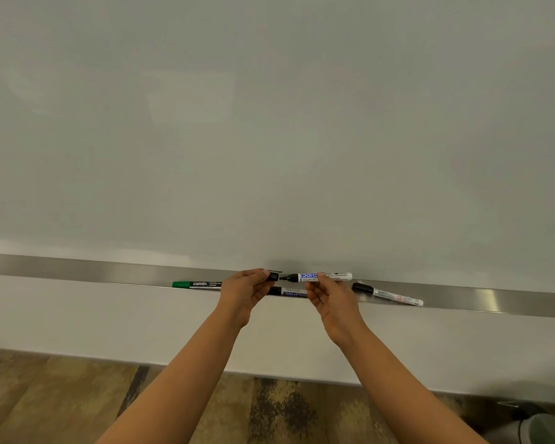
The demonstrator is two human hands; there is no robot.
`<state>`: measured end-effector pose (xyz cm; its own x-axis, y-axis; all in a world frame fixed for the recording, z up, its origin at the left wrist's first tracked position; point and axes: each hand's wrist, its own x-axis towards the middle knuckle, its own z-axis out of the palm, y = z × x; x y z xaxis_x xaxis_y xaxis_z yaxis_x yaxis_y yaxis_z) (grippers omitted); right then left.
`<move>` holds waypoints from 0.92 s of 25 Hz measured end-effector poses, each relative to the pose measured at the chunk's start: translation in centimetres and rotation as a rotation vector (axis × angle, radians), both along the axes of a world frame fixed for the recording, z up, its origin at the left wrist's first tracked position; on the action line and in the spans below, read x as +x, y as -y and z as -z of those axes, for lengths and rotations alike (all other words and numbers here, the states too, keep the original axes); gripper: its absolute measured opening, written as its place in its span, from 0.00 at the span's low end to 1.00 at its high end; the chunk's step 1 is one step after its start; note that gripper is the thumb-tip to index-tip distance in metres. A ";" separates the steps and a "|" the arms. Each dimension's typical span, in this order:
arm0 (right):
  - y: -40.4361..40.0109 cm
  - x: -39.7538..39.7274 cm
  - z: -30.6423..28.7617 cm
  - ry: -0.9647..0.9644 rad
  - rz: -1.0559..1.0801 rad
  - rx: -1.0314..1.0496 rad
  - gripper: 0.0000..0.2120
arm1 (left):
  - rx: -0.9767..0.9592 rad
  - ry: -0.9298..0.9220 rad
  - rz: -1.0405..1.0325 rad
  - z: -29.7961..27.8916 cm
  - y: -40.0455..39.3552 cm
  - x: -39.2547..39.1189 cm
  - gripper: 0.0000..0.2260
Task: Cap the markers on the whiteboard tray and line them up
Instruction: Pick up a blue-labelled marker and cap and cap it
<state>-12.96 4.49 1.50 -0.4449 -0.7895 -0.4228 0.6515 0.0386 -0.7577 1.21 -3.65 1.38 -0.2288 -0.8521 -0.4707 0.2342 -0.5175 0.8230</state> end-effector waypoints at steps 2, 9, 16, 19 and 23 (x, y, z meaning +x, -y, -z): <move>0.0 0.3 0.0 -0.010 0.010 0.003 0.06 | -0.005 0.002 0.010 -0.1 -0.3 0.0 0.03; -0.3 0.8 0.1 -0.042 0.041 -0.006 0.06 | -0.039 -0.018 0.000 -0.5 -0.8 0.5 0.02; -0.4 1.2 0.3 -0.066 0.039 -0.014 0.05 | -0.051 -0.037 -0.031 -0.4 -1.2 1.0 0.04; -0.4 1.3 0.3 -0.069 0.035 -0.017 0.05 | -0.057 -0.040 -0.018 -0.3 -1.4 1.0 0.04; -0.6 1.9 0.3 -0.068 -0.008 -0.041 0.03 | -0.066 -0.061 -0.022 -0.3 -1.8 0.7 0.03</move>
